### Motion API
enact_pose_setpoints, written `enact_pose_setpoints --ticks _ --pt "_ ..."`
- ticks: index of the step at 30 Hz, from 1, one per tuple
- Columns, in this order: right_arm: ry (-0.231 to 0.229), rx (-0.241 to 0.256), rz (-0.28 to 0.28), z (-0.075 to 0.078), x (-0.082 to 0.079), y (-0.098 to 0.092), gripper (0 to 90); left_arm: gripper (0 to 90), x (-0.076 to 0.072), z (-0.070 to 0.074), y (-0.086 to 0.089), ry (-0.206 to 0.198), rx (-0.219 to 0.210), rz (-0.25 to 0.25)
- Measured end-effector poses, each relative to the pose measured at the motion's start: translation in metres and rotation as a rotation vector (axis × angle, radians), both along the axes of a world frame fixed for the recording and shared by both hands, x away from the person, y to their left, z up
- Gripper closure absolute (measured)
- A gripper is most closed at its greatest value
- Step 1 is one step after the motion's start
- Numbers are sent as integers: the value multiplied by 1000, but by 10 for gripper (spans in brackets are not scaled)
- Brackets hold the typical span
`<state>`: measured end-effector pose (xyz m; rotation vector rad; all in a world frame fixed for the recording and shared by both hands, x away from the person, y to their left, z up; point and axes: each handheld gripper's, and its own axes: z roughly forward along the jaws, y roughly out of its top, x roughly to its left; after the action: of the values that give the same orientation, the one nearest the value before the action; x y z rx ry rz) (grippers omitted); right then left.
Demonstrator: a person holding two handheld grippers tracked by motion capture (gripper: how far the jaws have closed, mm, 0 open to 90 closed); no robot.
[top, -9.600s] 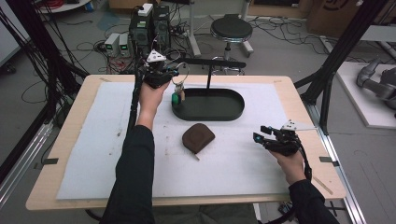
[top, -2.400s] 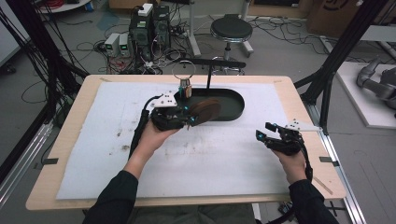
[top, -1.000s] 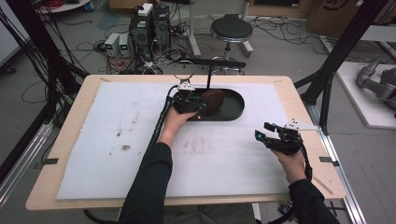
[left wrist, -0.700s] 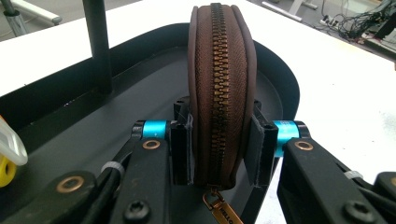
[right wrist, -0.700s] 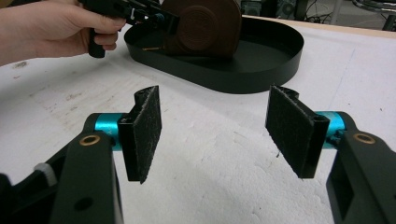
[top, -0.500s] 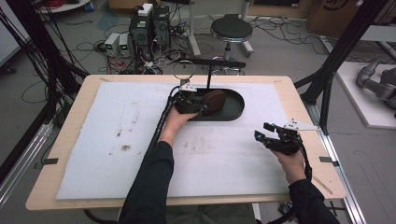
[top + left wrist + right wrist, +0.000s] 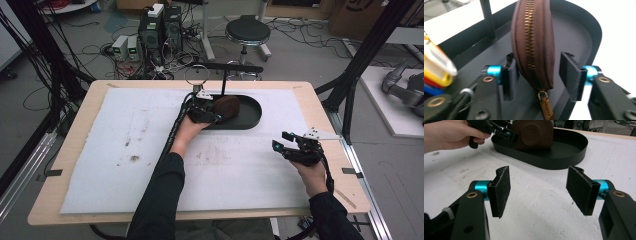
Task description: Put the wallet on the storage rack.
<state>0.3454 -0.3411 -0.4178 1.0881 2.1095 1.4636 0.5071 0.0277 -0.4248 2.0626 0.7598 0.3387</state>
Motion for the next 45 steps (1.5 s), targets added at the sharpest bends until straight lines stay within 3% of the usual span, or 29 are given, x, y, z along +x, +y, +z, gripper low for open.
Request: enact_pose_setpoints --ticks 3,5,11,18,22,28,31,36,39,45 --pt "-6 -1 1 0 0 -1 370 367 -4 6 5 5 36 48" --pt "-4 -2 -2 0 0 -2 370 341 -10 11 10 3 37 56" --pt "-6 -2 -8 -1 0 -5 370 305 -35 27 30 -40 -20 47" --pt "-3 -5 -20 -2 0 -8 362 303 -80 42 64 -99 -93 14" --pt "6 -3 -36 -3 1 -10 356 292 -105 47 87 -130 -108 18" --pt "9 -4 -58 -3 0 -14 350 290 -142 42 119 -184 -100 54" --pt "11 -7 -66 -3 -1 -16 345 281 -158 38 134 -197 -129 82" --pt "10 -7 -73 -3 0 -17 341 267 -182 32 158 -216 -137 131" --pt "9 -14 -73 -4 2 -16 342 265 -192 24 174 -240 -157 171" --pt "-5 -22 -66 -2 6 -13 343 256 -198 17 190 -247 -168 232"
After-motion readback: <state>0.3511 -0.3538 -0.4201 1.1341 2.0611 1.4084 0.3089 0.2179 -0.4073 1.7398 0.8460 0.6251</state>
